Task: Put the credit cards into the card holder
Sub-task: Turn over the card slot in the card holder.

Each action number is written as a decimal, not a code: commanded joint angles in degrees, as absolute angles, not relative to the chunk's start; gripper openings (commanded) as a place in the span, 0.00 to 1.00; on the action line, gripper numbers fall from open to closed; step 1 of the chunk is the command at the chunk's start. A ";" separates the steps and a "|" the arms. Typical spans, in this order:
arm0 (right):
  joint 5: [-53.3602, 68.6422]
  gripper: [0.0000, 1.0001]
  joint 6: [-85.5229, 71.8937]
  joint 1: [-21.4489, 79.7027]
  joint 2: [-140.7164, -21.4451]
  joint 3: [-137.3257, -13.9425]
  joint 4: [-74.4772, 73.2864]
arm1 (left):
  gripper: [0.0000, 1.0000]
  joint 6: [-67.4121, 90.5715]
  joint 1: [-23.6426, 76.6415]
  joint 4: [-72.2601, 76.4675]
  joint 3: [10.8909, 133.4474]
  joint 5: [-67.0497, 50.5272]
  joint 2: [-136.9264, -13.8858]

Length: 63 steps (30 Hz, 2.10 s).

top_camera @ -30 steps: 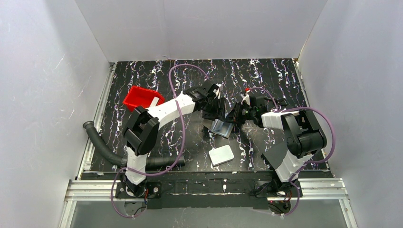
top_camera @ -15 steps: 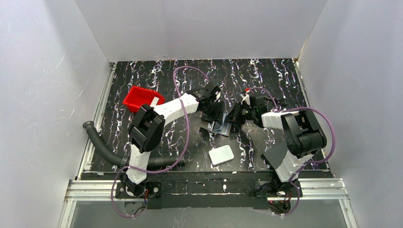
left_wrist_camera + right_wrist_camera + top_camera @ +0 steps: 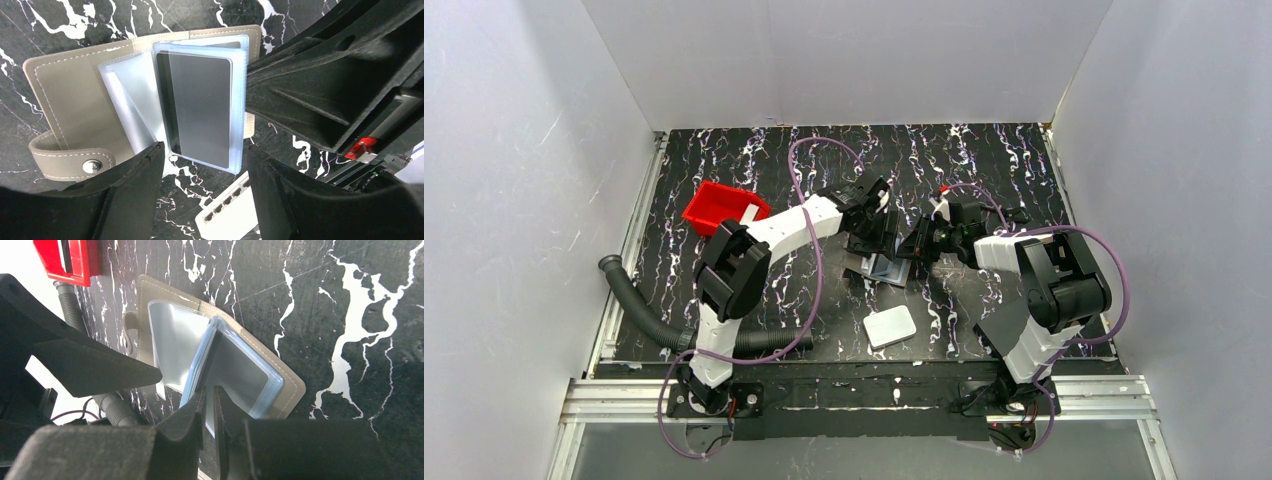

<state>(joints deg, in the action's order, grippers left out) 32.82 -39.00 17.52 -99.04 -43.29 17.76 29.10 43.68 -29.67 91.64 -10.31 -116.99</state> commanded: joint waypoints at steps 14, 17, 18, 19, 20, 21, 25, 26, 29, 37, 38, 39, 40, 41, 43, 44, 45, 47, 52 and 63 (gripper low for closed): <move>33.75 0.18 -39.02 17.84 -97.03 -43.77 18.98 | 0.48 27.99 44.06 -34.35 95.54 -6.39 -117.74; 33.70 0.18 -39.08 17.84 -97.10 -43.77 19.11 | 0.45 28.41 43.92 -33.16 94.13 -5.72 -115.96; 34.07 0.18 -39.51 17.84 -97.29 -43.77 19.53 | 0.41 28.69 43.52 -32.74 93.35 -5.13 -115.21; 34.14 0.18 -39.78 17.85 -97.22 -43.60 19.89 | 0.39 29.10 43.26 -32.15 92.12 -4.81 -114.64; 34.10 0.19 -39.84 17.84 -97.17 -43.51 19.95 | 0.36 29.64 42.65 -30.92 90.17 -4.47 -113.35; 34.02 0.19 -39.95 17.84 -97.12 -43.44 20.01 | 0.35 29.70 42.39 -30.55 89.45 -4.20 -112.95; 35.92 0.26 -42.59 17.84 -98.49 -42.56 23.63 | 0.40 29.99 41.77 -28.32 86.48 -5.27 -110.45; 35.89 0.30 -43.31 17.84 -98.24 -41.97 24.58 | 0.40 30.12 41.49 -27.81 85.87 -5.93 -110.05; 33.34 0.39 -42.72 17.58 -96.95 -41.12 21.95 | 0.29 31.70 39.63 -25.25 82.13 -8.89 -110.64; 35.45 0.42 -44.29 18.29 -99.23 -41.45 24.87 | 0.24 32.22 39.28 -24.22 80.11 -9.55 -111.09; 35.28 0.42 -44.30 18.36 -99.50 -41.62 24.76 | 0.23 32.33 39.29 -24.09 79.90 -9.65 -111.11; 35.29 0.41 -44.30 18.37 -99.91 -41.80 24.56 | 0.23 32.42 39.22 -24.08 79.76 -9.67 -111.25; 35.44 0.41 -44.34 18.37 -100.40 -41.98 24.70 | 0.22 32.43 39.28 -24.02 79.72 -9.67 -111.27; 35.52 0.42 -44.49 18.44 -100.85 -41.96 25.01 | 0.22 32.43 39.23 -23.92 79.56 -9.67 -111.27; 35.91 0.42 -45.32 18.65 -101.36 -41.76 26.37 | 0.21 32.37 39.23 -23.85 79.50 -9.67 -111.35; 35.76 0.42 -45.50 18.85 -101.54 -41.89 26.52 | 0.21 32.35 39.21 -23.83 79.44 -9.71 -111.43; 35.64 0.42 -45.40 19.10 -101.78 -42.11 26.46 | 0.21 32.42 39.23 -23.78 79.47 -9.79 -111.51; 35.89 0.42 -45.91 19.48 -102.26 -42.36 27.03 | 0.20 32.43 39.20 -23.82 79.42 -9.91 -111.69; 36.26 0.41 -47.05 20.38 -102.17 -42.78 28.48 | 0.19 32.68 39.23 -23.48 79.00 -10.09 -111.65; 35.68 0.42 -50.07 23.19 -102.34 -44.63 30.77 | 0.18 33.55 39.26 -21.64 77.90 -11.78 -111.10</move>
